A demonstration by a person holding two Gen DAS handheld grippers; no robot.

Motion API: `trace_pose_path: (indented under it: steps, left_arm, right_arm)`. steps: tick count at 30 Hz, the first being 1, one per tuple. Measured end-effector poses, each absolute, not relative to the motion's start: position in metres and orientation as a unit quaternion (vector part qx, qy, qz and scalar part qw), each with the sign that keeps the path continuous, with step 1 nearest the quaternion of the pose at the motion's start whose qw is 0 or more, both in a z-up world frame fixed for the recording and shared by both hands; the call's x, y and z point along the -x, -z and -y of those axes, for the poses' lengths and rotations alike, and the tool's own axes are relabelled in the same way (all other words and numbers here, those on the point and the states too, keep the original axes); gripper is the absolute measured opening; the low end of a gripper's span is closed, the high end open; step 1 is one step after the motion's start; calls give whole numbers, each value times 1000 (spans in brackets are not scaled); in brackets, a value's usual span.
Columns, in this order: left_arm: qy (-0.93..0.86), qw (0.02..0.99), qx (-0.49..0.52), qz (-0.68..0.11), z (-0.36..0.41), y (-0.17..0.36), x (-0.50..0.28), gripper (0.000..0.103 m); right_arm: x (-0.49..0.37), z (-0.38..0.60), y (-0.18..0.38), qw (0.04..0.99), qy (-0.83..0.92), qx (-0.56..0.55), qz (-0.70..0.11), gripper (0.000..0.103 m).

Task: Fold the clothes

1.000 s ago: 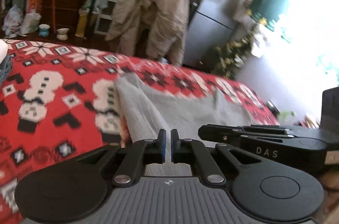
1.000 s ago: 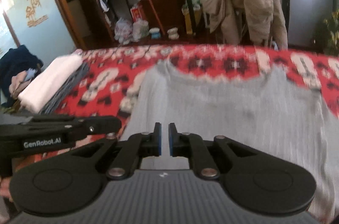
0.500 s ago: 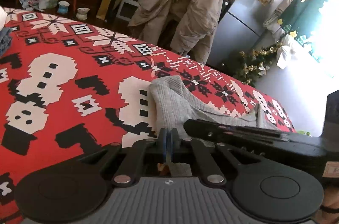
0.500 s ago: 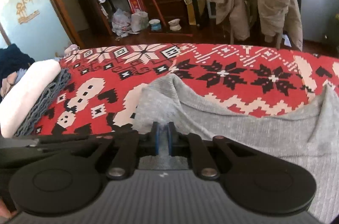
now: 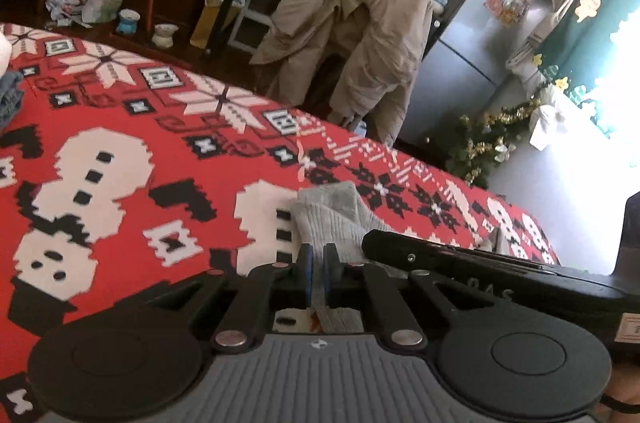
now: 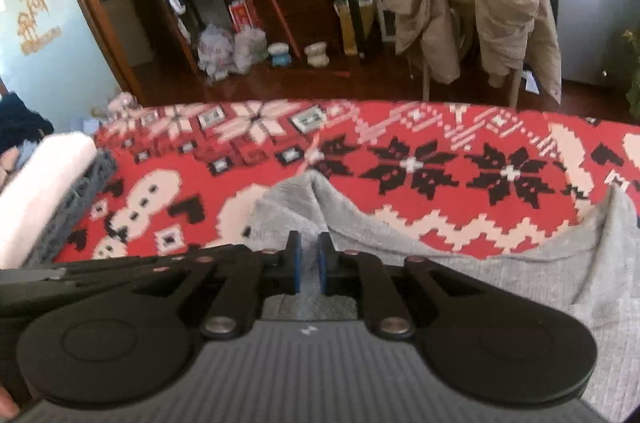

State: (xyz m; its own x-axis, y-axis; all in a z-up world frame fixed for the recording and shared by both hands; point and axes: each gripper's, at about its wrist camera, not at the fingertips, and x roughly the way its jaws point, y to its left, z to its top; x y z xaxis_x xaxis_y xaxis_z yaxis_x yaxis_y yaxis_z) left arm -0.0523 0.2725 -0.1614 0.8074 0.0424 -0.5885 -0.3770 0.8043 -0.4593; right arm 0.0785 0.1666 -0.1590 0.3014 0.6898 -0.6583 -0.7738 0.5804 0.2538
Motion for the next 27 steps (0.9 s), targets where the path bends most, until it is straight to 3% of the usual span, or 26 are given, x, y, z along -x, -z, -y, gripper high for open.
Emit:
trace_pose_path:
  steps: [5,14,24,27]
  left_arm:
    - [-128,899,293,-300,-279,168,38,2]
    - [-99,904,306,-283,-267,145,72,2]
    - [-70,906,285,-305,-223,146,90,2]
    - [-77,909,279,-299,-223,143,86,2]
  right_arm:
    - [-85,-187,166,802,-451,64,-386,2]
    - [-75,-127,137,825,-434,48,-359,4]
    - [-62,-17,156,852,-352,62,-382,8]
    - [-68,2,149,865,-338,46,-368,15]
